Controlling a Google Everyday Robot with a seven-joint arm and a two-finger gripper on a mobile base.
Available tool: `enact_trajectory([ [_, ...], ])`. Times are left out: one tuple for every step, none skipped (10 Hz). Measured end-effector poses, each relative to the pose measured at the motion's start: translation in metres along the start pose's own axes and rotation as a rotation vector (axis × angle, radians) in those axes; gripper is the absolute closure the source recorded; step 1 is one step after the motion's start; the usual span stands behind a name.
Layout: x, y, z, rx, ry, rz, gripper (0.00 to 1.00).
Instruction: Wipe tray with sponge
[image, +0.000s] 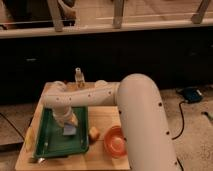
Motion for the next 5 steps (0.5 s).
enact_trajectory([
  [-0.008, -0.016, 0.002, 0.005, -0.009, -0.046, 1.00],
  [-0.017, -0.023, 0.003, 0.008, -0.017, -0.070, 1.00],
  [-0.039, -0.028, 0.006, 0.009, -0.033, -0.100, 1.00],
  [-0.052, -0.028, 0.007, 0.015, -0.039, -0.105, 1.00],
  [-0.060, -0.020, 0.009, 0.007, -0.042, -0.095, 1.00],
])
